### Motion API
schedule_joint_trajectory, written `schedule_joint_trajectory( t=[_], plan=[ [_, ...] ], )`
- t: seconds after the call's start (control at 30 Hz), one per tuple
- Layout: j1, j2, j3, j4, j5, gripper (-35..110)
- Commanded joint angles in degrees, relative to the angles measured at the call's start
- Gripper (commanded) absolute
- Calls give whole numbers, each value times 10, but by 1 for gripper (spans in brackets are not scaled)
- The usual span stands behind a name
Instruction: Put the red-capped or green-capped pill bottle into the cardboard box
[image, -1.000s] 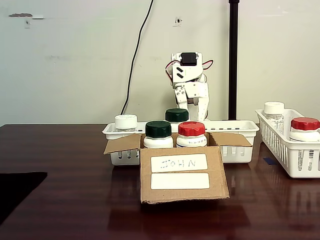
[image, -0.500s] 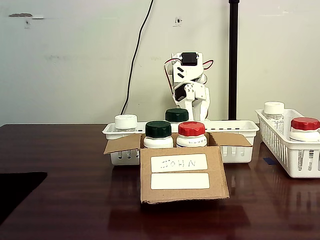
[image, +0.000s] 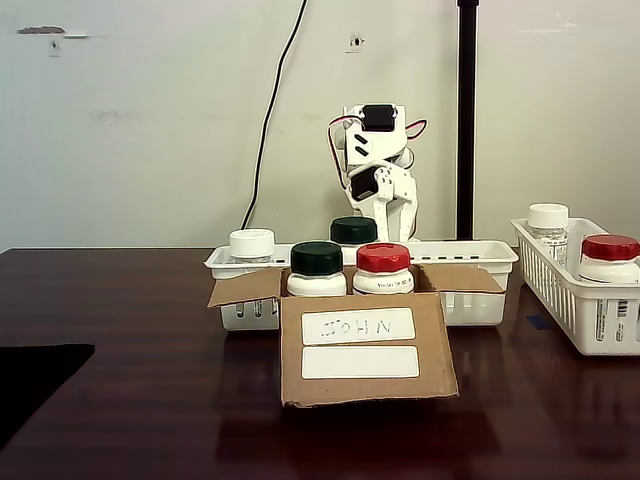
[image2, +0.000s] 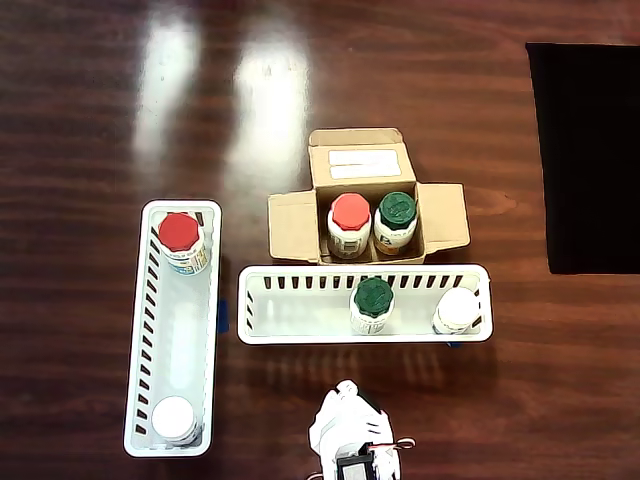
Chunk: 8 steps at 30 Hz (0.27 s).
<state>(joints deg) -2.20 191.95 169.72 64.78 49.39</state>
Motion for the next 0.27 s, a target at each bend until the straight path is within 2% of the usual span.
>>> schedule_joint_trajectory(
  t=[0.0,0.23],
  plan=[
    [-36,48,-2,7,-2,1],
    [-36,48,-2,7,-14,1]
  ],
)
